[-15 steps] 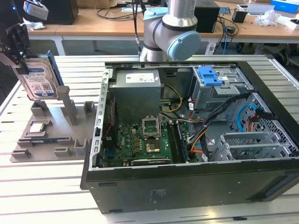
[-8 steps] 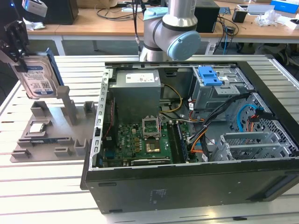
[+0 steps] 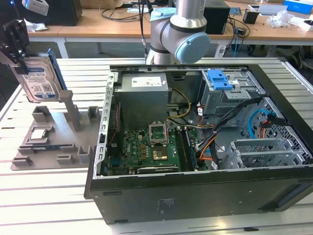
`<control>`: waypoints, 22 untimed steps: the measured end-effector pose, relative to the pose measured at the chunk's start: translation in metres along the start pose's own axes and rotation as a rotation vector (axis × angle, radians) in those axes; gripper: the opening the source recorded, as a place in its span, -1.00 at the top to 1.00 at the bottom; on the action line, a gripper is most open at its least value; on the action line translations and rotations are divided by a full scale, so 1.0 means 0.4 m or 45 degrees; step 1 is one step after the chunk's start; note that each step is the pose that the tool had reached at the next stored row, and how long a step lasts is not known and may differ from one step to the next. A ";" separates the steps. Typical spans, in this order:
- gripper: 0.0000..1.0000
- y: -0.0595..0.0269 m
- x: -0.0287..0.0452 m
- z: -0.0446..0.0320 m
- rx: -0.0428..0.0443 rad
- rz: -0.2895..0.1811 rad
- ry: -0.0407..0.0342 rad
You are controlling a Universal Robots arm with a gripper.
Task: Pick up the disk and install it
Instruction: 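Pick up the disk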
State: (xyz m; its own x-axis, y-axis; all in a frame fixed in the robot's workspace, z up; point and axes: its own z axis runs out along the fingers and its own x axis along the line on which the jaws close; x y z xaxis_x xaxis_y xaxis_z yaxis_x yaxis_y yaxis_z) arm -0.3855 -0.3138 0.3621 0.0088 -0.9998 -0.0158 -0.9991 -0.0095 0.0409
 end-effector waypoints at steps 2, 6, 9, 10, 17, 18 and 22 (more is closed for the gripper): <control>0.26 0.000 0.000 -0.004 0.000 0.000 0.0001; 0.26 0.000 0.000 -0.011 0.000 0.000 0.0000; 0.26 0.001 0.000 -0.015 0.000 0.000 0.0000; 0.26 0.001 0.000 -0.016 0.000 0.000 0.0000; 0.26 0.001 0.000 -0.023 0.000 0.000 0.0000; 0.26 0.001 0.000 -0.025 0.000 0.000 0.0000; 0.26 0.002 -0.001 -0.037 0.000 0.000 0.0000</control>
State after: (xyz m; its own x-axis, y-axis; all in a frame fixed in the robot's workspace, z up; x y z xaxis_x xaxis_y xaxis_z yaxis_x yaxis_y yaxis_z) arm -0.3855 -0.3138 0.3769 0.0087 -0.9998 -0.0158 -0.9991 -0.0094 0.0409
